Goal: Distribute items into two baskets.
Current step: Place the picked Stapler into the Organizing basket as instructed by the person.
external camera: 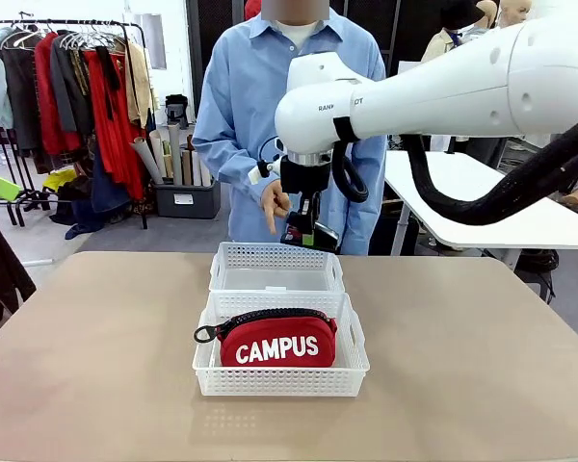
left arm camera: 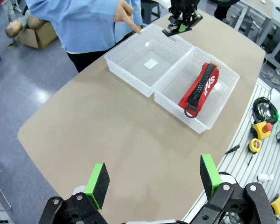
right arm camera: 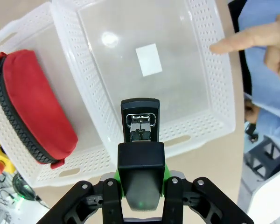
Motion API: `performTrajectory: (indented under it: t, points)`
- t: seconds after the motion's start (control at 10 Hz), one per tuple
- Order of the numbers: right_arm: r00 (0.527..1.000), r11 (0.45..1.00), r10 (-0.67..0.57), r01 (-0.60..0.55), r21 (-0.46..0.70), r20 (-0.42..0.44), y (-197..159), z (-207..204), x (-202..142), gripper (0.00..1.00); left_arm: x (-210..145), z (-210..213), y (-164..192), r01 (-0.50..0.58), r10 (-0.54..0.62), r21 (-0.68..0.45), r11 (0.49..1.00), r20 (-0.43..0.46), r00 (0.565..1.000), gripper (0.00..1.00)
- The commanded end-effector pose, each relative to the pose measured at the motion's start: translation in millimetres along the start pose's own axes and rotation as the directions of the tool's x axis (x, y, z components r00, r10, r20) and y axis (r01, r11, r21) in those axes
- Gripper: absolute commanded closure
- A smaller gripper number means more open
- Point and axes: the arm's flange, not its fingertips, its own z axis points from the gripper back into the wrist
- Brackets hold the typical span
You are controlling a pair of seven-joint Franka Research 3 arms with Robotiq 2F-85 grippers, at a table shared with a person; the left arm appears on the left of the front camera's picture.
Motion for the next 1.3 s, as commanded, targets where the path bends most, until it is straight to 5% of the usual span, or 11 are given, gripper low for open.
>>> performTrajectory:
  t: [0.0,1.2]
  points:
    - [0.997,0.997,0.066,-0.065,-0.045,0.029,-7.9,-3.8,6.1,1.0,0.3,0.0,-0.3,0.002,-0.002,-0.003,1.0,0.006,1.0,0.0]
    - [0.972,0.973,0.226,-0.228,0.032,0.059,-34.3,-69.0,36.7,1.0,0.3,0.0,-0.3,0.002,-0.002,-0.003,1.0,0.006,1.0,0.0]
